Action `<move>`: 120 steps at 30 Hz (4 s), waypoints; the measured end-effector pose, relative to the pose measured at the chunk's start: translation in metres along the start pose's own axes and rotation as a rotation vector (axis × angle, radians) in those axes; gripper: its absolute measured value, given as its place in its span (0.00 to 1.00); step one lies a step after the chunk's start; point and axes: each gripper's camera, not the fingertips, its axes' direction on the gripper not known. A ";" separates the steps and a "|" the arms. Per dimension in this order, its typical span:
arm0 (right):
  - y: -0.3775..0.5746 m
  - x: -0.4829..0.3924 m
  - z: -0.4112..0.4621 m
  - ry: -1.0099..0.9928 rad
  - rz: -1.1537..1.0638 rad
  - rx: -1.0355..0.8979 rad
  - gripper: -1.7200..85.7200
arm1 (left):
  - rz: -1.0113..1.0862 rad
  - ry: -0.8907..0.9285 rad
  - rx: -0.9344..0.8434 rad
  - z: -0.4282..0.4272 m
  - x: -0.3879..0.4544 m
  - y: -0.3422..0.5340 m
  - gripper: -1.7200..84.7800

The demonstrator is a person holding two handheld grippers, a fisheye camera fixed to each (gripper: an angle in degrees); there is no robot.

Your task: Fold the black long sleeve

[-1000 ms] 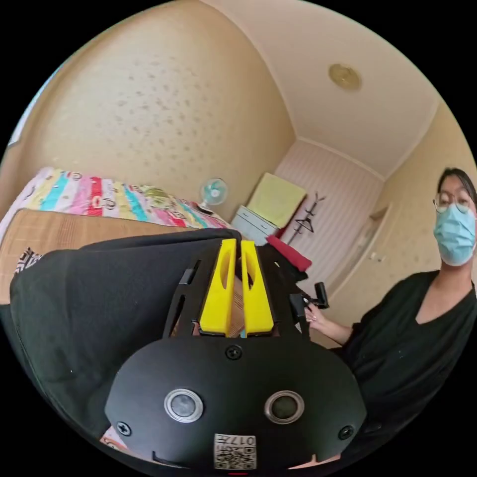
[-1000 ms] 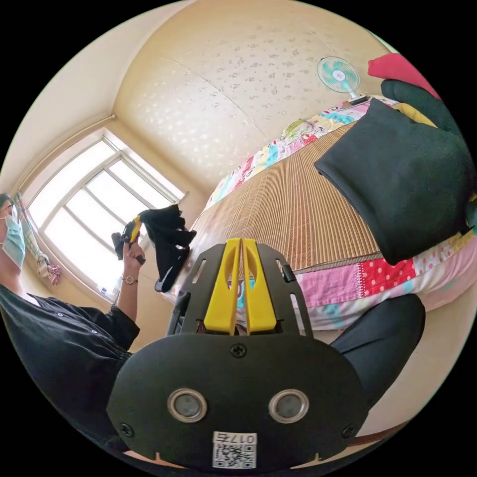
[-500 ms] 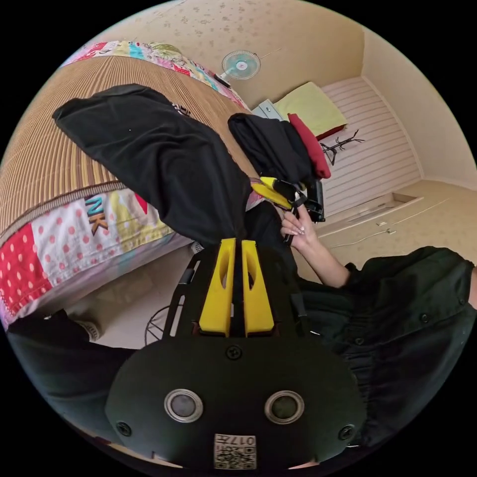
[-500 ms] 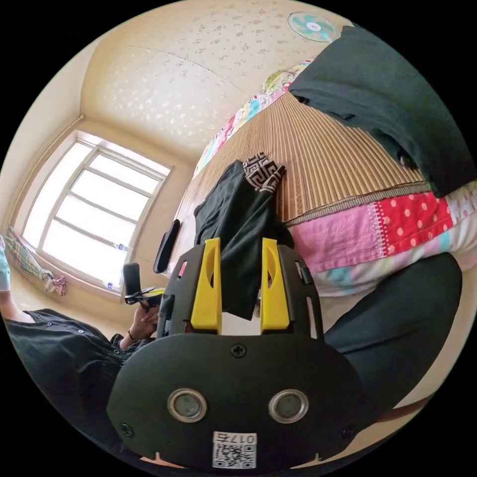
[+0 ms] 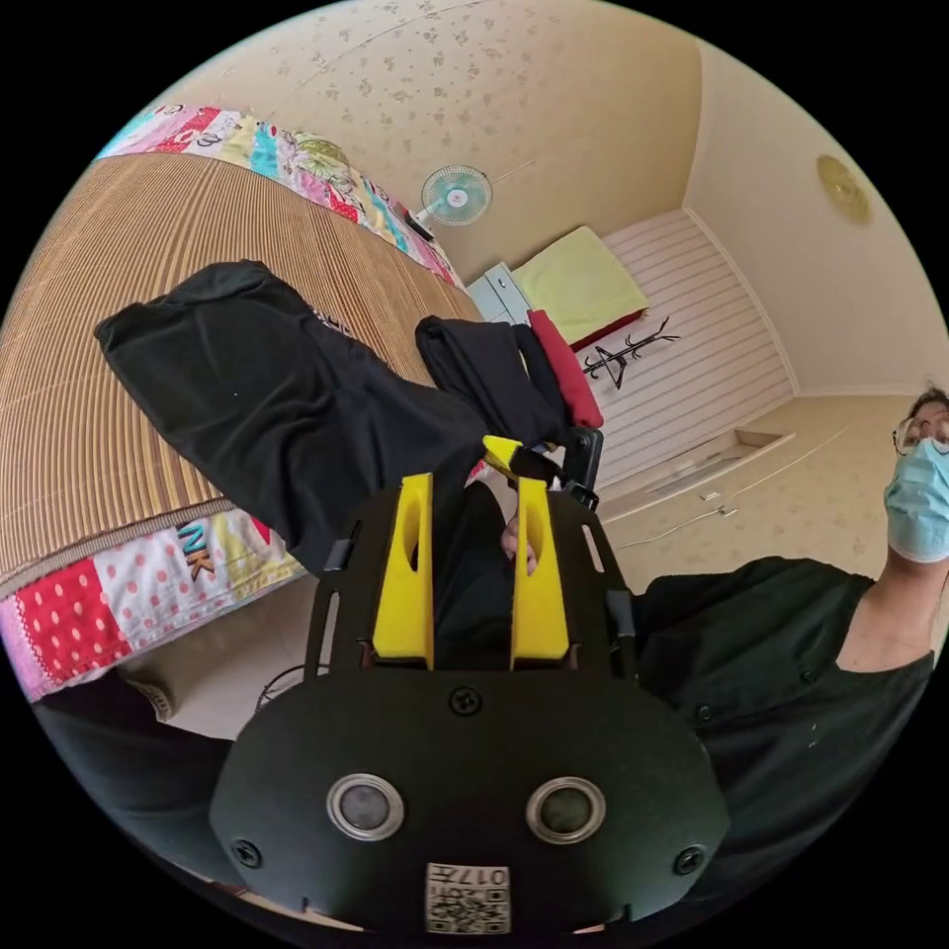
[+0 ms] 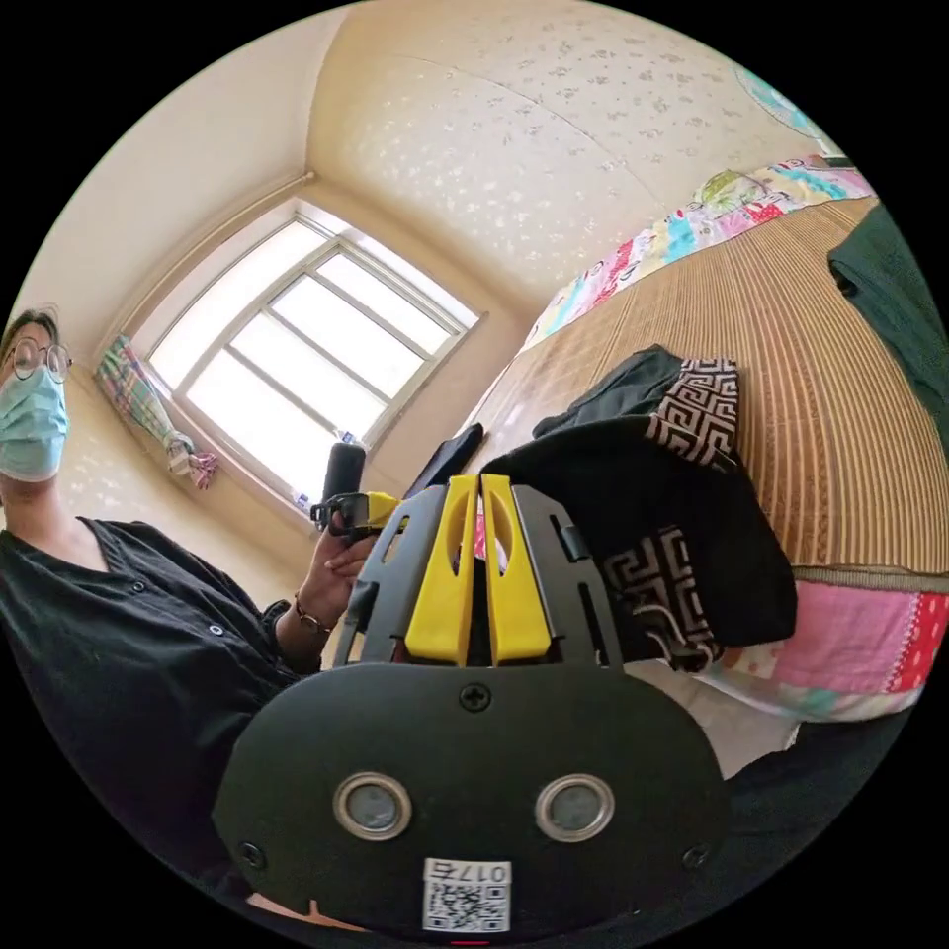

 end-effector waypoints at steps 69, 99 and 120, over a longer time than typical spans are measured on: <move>-0.055 -0.266 -0.248 -0.137 -0.624 0.588 0.04 | 0.813 0.104 0.344 -0.366 0.059 0.193 0.01; -0.155 0.167 0.164 0.644 0.042 -0.356 0.15 | -0.115 -0.839 0.177 -0.060 -0.124 -0.019 0.16; -0.043 0.087 0.032 0.821 0.263 -0.311 0.05 | -0.325 -0.321 0.121 -0.153 -0.010 0.133 0.07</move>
